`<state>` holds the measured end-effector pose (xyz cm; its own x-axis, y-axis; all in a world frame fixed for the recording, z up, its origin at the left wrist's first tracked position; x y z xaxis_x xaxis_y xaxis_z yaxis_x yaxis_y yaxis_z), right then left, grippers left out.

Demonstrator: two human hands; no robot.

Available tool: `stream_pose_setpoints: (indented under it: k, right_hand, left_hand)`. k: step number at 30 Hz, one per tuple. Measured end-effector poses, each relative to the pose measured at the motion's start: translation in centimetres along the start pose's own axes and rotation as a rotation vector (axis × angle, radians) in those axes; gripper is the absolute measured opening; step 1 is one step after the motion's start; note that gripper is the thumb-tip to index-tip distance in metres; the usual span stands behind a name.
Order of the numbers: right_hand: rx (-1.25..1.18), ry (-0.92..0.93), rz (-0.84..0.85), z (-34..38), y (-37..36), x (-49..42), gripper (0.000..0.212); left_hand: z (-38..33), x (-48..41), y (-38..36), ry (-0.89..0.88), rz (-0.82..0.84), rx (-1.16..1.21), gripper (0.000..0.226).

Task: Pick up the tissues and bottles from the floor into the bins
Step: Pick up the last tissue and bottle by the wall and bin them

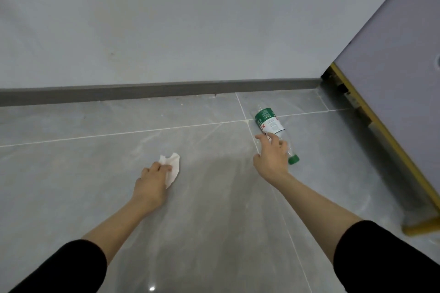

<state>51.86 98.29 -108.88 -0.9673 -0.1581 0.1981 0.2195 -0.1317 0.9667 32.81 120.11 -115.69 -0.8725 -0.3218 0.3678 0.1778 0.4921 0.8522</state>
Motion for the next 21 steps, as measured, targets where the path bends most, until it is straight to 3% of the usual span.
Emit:
stream_pose_setpoints:
  k: [6, 14, 21]
  right_hand:
    - [0.008, -0.193, 0.028, -3.0, -1.1, -1.5, 0.067]
    - [-0.041, -0.394, 0.144, -5.2, -1.7, -3.6, 0.081]
    - [-0.031, -0.271, 0.130, -5.5, -3.0, -3.1, 0.078]
  left_hand:
    - [-1.9, -0.9, 0.0, -0.113, -0.081, 0.207, 0.034]
    - [-6.0, -2.4, 1.9, -0.227, -0.196, 0.363, 0.029]
    - [-7.6, -2.2, 2.7, -0.274, -0.202, 0.392, 0.029]
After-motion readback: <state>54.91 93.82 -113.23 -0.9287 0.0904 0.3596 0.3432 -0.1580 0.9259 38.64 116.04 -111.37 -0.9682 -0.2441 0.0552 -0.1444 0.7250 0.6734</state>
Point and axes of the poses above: each hand's wrist, its own x-axis away from the middle knuckle, its own y-axis out of the back of the hand, z = x × y, the point moved 4 cm from there along -x, towards the middle knuckle, and after that the axes turned 9 degrees about -y, right-handed, at the moved point
